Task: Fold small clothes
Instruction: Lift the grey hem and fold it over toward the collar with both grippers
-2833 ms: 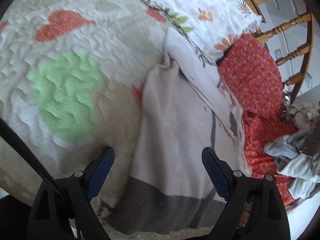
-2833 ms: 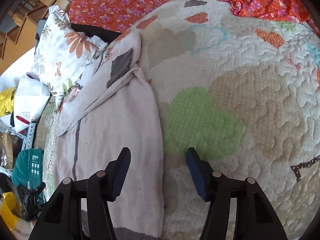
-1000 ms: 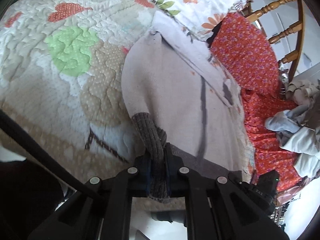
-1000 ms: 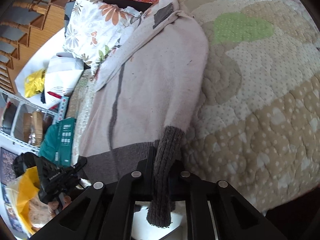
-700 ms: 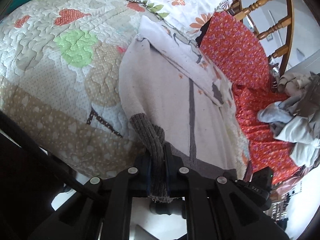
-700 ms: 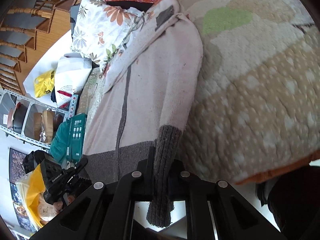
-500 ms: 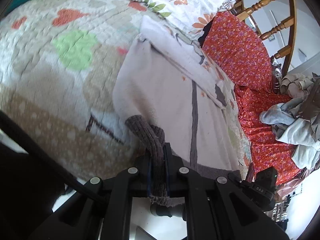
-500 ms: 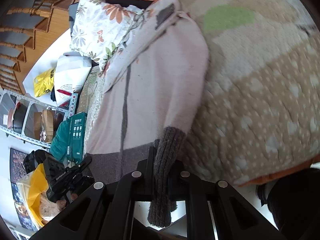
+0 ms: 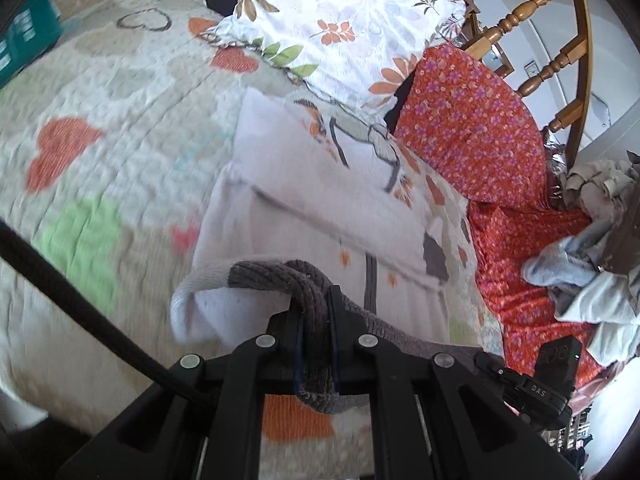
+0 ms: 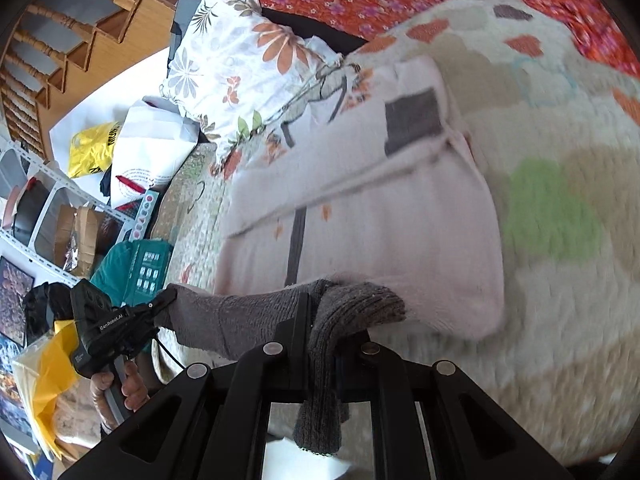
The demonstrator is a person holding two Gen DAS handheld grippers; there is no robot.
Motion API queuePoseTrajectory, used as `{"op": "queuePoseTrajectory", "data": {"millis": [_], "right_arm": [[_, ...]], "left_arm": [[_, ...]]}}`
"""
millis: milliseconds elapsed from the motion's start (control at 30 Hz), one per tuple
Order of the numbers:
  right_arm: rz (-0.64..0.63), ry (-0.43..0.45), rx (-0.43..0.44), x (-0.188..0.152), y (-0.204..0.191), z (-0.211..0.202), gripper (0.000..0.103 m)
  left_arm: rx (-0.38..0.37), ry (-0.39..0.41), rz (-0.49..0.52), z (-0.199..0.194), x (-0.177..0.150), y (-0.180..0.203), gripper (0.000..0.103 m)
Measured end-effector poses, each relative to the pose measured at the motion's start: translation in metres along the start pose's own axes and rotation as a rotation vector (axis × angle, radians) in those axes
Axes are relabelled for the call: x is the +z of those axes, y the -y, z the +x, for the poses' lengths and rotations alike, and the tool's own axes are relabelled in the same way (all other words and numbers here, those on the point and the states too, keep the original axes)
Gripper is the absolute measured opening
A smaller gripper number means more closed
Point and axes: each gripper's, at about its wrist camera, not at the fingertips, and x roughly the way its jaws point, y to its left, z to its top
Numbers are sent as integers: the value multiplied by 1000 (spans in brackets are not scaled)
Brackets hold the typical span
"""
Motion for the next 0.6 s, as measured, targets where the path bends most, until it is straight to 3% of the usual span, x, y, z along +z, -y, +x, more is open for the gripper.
{"op": "queuePoseTrajectory", "data": {"millis": [400,600], "right_arm": [[75,-17,-48,97,15,55,9],[113,-17,-48,136,26,89,9]], "left_arm": [[59,14,-10,70,75,5,9],[58,14,-79,99,105,-9,10]]}}
